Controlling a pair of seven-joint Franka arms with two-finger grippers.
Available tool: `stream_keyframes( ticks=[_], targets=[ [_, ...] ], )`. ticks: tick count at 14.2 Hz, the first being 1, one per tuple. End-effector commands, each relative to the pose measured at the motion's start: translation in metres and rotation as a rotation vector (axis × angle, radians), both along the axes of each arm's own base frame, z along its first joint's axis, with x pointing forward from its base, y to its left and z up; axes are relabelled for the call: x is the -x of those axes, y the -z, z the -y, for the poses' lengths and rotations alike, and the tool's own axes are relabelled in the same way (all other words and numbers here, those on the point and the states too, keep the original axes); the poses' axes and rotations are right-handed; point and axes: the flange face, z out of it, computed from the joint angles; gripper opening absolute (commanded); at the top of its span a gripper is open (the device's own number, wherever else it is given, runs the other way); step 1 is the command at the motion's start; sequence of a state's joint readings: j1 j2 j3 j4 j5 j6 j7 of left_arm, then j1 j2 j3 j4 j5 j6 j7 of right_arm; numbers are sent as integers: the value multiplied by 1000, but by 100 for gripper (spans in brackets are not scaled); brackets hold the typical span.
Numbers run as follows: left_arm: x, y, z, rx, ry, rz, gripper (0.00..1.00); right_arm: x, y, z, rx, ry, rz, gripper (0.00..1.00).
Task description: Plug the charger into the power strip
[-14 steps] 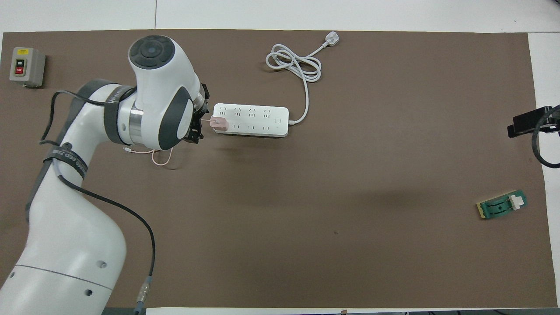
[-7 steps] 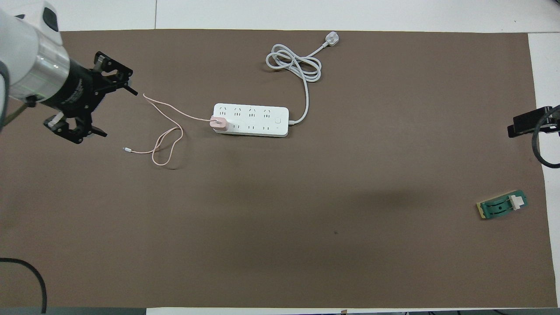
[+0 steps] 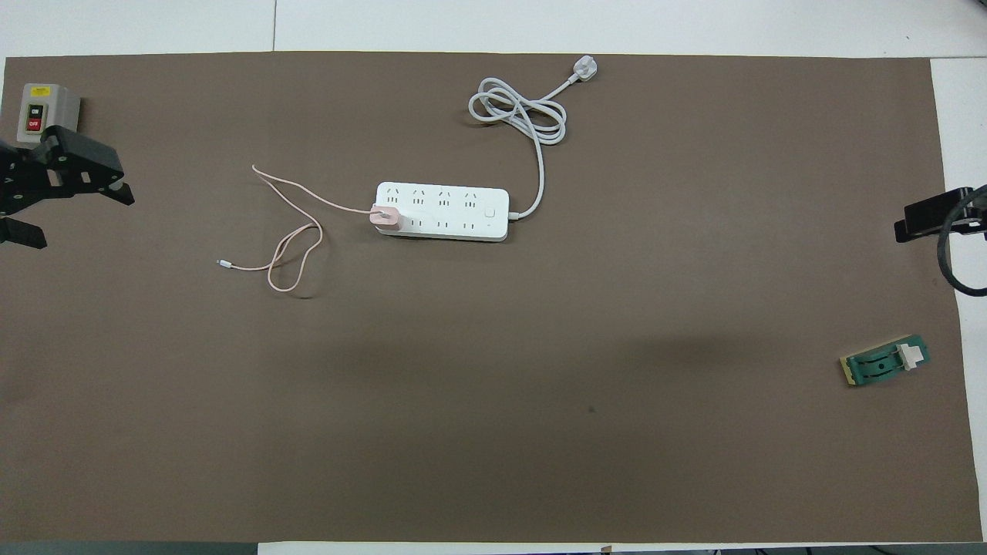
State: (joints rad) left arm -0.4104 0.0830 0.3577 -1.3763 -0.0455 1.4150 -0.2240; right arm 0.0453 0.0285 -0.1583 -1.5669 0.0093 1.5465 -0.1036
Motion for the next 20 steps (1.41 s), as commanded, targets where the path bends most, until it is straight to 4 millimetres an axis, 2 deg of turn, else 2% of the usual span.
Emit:
stream_keyframes(
  ticks=[1, 3, 5, 7, 10, 11, 16, 18, 20],
  targets=[
    [4, -4, -5, -18, 148, -2, 100, 4, -5, 4, -3, -8, -8, 100],
    [11, -11, -8, -9, 131, 4, 100, 4, -4, 4, -3, -8, -9, 100],
    [20, -9, -18, -29, 137, -6, 100, 4, -4, 4, -3, -8, -9, 100],
    [34, -11, -58, -22, 116, 16, 100, 4, -4, 4, -3, -8, -9, 100],
    [54, -13, -78, 2, 134, 29, 100, 4, -4, 4, -3, -8, -9, 100],
    [58, -13, -80, 0, 134, 31, 100, 4, -4, 4, -3, -6, -9, 100],
    [47, -21, -80, -52, 106, 54, 100, 4, -4, 4, -3, -6, -9, 100],
    [43, -17, -80, -64, 97, 44, 100, 3, -6, 5, -6, -5, 2, 100],
    [35, -6, -65, -82, 114, 24, 100, 4, -7, 6, -7, -3, 5, 100]
  ],
)
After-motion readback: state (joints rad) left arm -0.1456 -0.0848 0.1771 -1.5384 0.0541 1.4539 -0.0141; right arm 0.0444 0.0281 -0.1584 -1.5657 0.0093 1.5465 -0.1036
